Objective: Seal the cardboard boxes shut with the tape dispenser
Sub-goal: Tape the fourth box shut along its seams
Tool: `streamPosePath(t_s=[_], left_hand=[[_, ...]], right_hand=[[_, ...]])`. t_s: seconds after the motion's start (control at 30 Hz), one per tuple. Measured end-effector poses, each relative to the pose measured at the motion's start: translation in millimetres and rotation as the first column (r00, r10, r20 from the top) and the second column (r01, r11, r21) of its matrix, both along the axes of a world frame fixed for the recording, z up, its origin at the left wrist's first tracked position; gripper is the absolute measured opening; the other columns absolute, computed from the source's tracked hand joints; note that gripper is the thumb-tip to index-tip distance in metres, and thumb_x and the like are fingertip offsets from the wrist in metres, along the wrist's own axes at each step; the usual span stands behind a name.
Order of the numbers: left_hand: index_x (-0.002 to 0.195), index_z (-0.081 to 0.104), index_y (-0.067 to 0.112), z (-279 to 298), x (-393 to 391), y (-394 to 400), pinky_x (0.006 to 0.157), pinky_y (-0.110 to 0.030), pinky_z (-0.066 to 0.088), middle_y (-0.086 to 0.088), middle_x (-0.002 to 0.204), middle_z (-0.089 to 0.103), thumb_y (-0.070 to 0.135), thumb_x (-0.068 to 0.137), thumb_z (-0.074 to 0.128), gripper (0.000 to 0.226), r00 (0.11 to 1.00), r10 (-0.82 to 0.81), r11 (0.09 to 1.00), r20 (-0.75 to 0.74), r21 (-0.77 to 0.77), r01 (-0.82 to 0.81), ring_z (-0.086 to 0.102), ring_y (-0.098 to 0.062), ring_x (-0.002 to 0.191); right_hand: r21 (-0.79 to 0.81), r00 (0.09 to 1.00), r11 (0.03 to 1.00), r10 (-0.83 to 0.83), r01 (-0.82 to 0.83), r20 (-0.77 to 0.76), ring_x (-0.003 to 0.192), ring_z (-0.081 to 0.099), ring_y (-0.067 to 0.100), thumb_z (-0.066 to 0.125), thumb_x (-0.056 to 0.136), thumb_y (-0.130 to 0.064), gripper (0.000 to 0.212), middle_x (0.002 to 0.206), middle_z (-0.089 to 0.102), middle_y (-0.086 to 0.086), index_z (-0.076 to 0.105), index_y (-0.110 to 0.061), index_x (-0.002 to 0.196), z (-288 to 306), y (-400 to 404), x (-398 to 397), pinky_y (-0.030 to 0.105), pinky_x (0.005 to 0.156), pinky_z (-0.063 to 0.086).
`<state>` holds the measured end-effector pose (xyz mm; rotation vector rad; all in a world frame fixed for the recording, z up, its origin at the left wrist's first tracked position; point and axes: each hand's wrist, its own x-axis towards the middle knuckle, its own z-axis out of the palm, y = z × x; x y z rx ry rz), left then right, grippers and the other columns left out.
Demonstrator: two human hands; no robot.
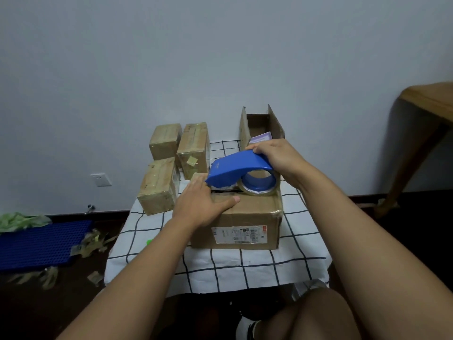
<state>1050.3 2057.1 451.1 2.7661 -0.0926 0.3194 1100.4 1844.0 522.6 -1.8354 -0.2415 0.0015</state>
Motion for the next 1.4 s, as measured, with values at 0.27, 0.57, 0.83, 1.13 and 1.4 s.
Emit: streamPosePath(t_s=[0.27, 0.57, 0.83, 1.13, 1.4], left_hand=[[0.154, 0.019, 0.017, -7, 5, 1, 0.116, -0.040, 0.020, -0.003, 0.162, 0.018, 0.099, 0.065, 0.018, 0.120, 0.995, 0.034, 0.988, -0.091, 0.152, -0.020, 0.015, -0.018, 0.148], [0.156, 0.013, 0.016, -9, -10, 3, 0.120, -0.036, 0.007, -0.003, 0.164, 0.008, 0.098, 0.066, 0.004, 0.122, 0.997, -0.079, 0.962, -0.024, 0.258, 0.083, 0.002, -0.016, 0.150], [0.156, 0.010, 0.021, -6, -10, 0, 0.122, -0.040, 0.011, -0.003, 0.164, 0.003, 0.100, 0.059, -0.004, 0.126, 0.990, -0.085, 0.935, -0.117, 0.335, 0.119, 0.000, -0.015, 0.150], [0.155, 0.003, 0.034, -7, -9, 1, 0.119, -0.039, 0.008, -0.003, 0.164, -0.001, 0.100, 0.060, -0.001, 0.116, 0.980, -0.079, 0.946, -0.182, 0.297, 0.131, -0.003, -0.017, 0.150], [0.155, 0.001, 0.033, -9, -11, -2, 0.117, -0.036, -0.004, -0.011, 0.163, -0.002, 0.099, 0.061, -0.005, 0.115, 0.989, -0.055, 0.939, -0.139, 0.331, 0.099, -0.005, -0.024, 0.151]], right_hand=[[-0.110, 0.999, 0.993, -0.045, 0.048, 0.024, 0.085, 0.065, 0.013, 0.053, 0.095, -0.022, 0.027, 0.093, 0.076, -0.001, 0.079, -0.019, 0.092, 8, -53, -4, 0.027, 0.079, 0.051], [-0.013, 0.990, 0.990, -0.142, 0.142, 0.011, 0.084, 0.065, 0.017, 0.052, 0.094, -0.018, 0.028, 0.089, 0.075, -0.001, 0.078, -0.021, 0.084, -7, -57, -2, 0.030, 0.080, 0.051], [-0.068, 0.988, 0.986, -0.150, 0.151, 0.030, 0.085, 0.064, 0.019, 0.051, 0.093, -0.022, 0.029, 0.093, 0.073, 0.007, 0.078, -0.018, 0.086, -6, -52, -2, 0.034, 0.081, 0.052], [-0.085, 0.986, 0.983, -0.163, 0.165, 0.033, 0.087, 0.063, 0.022, 0.050, 0.095, -0.023, 0.029, 0.095, 0.072, 0.008, 0.078, -0.019, 0.087, -7, -50, -5, 0.036, 0.081, 0.051], [-0.093, 0.983, 0.980, -0.175, 0.179, 0.049, 0.087, 0.063, 0.023, 0.049, 0.095, -0.024, 0.029, 0.096, 0.072, 0.009, 0.077, -0.017, 0.089, -8, -51, -6, 0.036, 0.081, 0.051]])
